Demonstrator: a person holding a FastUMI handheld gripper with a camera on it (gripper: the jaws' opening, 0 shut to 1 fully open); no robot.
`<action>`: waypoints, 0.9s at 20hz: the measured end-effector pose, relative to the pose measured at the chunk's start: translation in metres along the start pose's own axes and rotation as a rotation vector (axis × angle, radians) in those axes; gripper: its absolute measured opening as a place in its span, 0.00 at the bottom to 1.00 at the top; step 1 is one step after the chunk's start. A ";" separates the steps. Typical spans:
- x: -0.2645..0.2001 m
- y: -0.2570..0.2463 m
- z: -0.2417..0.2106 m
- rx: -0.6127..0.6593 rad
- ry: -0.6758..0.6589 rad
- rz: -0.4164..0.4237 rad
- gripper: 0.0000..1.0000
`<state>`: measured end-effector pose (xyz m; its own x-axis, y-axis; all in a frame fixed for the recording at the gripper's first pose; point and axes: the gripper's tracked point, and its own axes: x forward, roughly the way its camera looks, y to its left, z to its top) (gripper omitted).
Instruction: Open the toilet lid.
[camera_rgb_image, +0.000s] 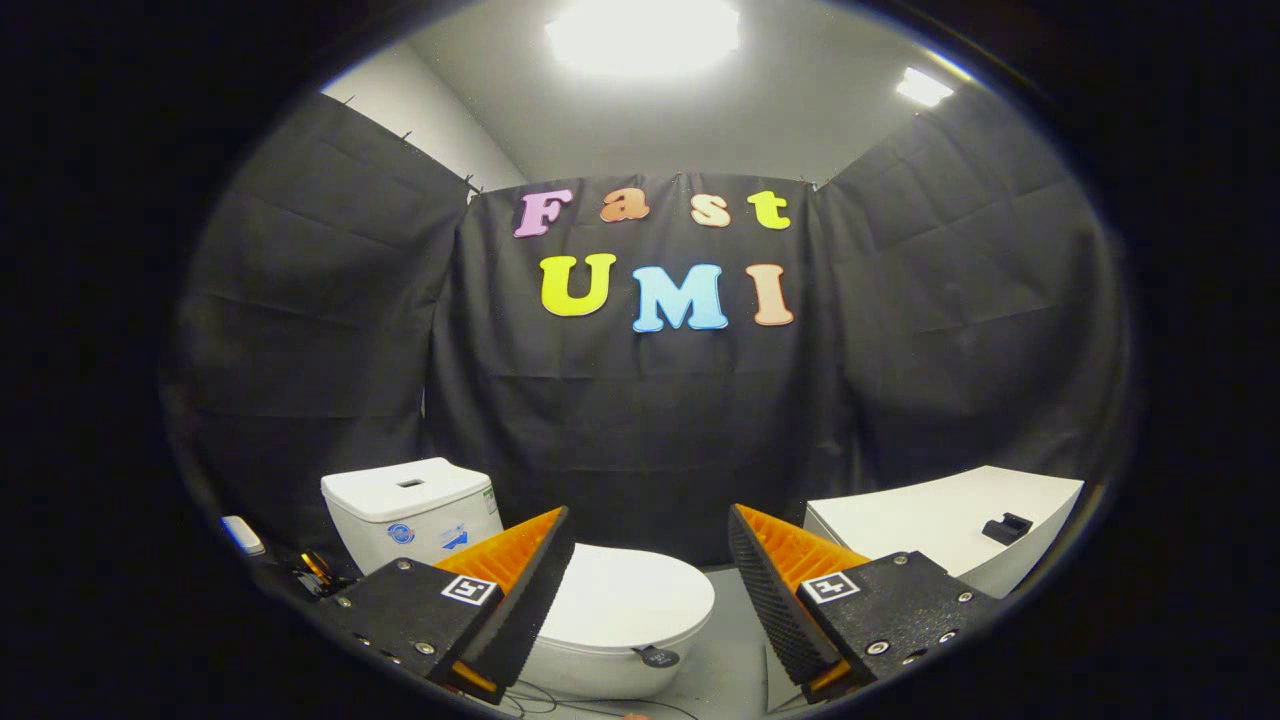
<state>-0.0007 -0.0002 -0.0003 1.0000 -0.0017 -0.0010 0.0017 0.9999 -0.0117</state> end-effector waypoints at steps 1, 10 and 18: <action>0.001 0.000 0.000 0.002 0.001 -0.001 0.95; 0.009 0.006 -0.004 0.162 -0.002 -0.008 0.95; 0.024 -0.023 -0.028 0.278 0.068 -0.112 0.96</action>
<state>0.0232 -0.0238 -0.0276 0.9913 -0.1030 -0.0823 0.1211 0.9583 0.2590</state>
